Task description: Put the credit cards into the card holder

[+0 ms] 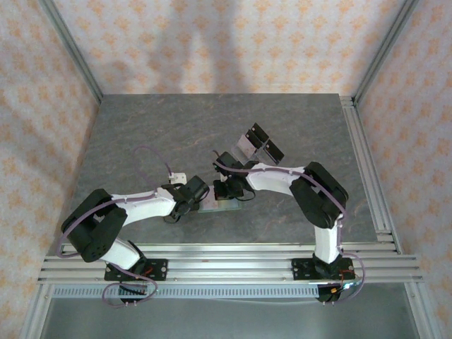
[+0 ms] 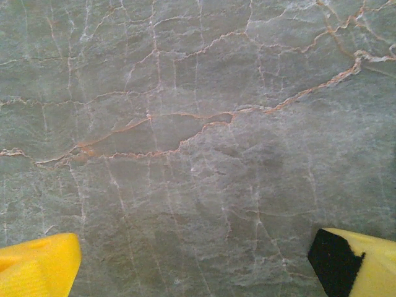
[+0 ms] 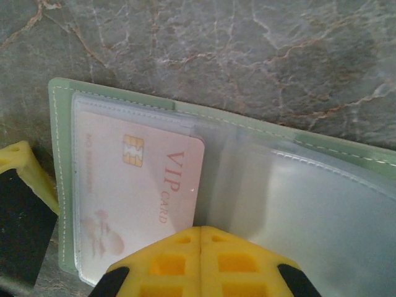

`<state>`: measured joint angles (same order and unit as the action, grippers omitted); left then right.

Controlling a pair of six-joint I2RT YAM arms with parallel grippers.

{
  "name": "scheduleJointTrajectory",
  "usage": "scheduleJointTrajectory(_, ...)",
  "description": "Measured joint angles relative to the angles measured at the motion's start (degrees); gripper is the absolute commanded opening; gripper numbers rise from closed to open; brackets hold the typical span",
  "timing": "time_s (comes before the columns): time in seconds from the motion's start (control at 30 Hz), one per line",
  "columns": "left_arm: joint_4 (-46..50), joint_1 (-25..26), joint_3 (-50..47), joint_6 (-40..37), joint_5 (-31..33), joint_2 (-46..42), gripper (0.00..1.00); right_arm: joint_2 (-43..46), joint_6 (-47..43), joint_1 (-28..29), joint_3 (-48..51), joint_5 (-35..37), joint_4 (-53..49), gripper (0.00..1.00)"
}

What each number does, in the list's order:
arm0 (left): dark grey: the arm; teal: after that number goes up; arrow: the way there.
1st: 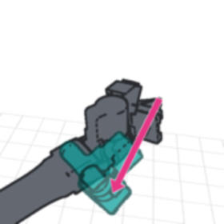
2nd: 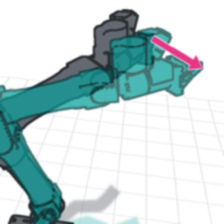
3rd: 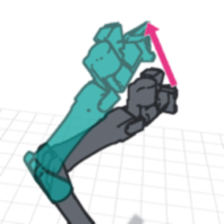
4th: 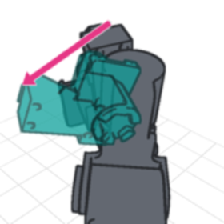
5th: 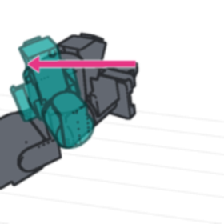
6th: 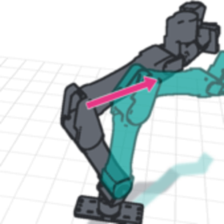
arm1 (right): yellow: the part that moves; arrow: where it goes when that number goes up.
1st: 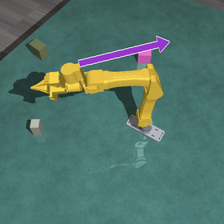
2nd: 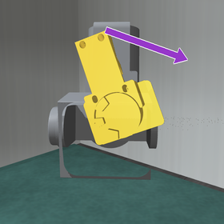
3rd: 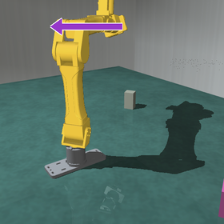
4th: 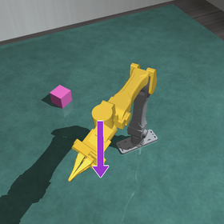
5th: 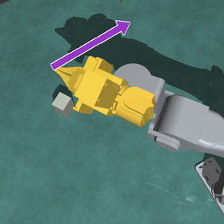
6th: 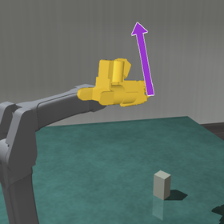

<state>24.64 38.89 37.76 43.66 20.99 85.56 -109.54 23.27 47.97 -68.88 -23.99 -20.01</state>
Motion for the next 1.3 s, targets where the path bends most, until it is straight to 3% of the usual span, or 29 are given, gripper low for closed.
scheduleJointTrajectory(0.57,-0.1,0.0,0.0,0.0,0.0,0.3,1.00,-1.3,-0.5,0.4,-2.3,0.6,-2.1,0.02)
scheduleJointTrajectory(1.0,0.3,0.0,0.3,0.0,0.0,0.3,1.00,7.6,-0.7,-1.5,9.9,1.3,1.3,0.05)
scheduleJointTrajectory(1.1,1.4,0.0,0.8,0.0,0.0,0.1,1.00,9.9,-0.5,-1.5,11.4,1.3,1.4,0.10)
scheduleJointTrajectory(1.3,4.5,0.0,1.5,-0.2,0.0,-3.4,1.00,19.8,-0.4,-2.2,11.9,3.7,-0.2,0.41)
